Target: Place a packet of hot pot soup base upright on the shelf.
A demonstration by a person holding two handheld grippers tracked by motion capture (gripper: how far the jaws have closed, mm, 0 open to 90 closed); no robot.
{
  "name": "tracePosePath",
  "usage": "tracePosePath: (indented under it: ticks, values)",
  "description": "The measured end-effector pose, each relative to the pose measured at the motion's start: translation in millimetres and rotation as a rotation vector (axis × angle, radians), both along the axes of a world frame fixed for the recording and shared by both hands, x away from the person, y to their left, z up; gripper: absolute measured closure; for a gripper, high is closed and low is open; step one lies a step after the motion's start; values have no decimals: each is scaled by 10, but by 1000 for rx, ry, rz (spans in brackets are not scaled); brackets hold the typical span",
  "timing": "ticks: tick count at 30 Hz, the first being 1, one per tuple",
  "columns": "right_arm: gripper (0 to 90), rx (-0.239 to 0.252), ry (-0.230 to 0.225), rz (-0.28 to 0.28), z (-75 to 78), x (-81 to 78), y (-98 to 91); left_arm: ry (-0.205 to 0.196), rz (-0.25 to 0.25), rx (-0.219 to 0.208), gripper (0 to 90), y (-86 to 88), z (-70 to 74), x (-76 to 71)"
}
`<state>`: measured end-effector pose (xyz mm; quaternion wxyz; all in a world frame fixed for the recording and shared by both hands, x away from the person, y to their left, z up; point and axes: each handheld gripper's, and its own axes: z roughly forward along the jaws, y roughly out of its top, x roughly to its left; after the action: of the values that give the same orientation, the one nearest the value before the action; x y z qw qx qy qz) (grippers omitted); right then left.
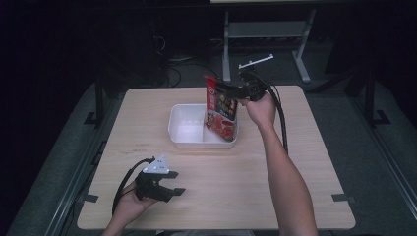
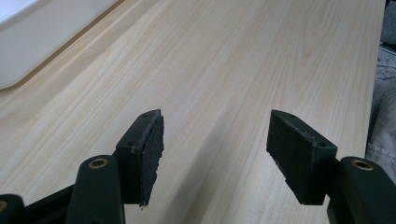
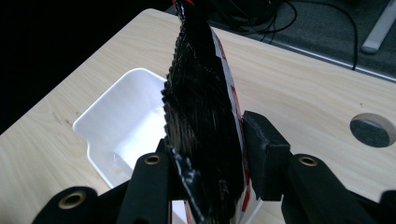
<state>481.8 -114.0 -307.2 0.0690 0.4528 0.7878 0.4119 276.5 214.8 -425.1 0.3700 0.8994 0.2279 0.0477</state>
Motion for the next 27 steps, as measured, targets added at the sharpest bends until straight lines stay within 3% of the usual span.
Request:
tracePosePath:
  ticks: [10, 20, 27]
  values:
    - [641, -29, 8, 9, -49, -21, -25, -1, 8, -9, 358, 13, 10, 1]
    - [552, 46, 18, 25, -75, -44, -104, -5, 9, -4, 352, 21, 12, 1]
    - [522, 50, 27, 40, -89, -82, -135, -5, 8, -3, 351, 20, 12, 1]
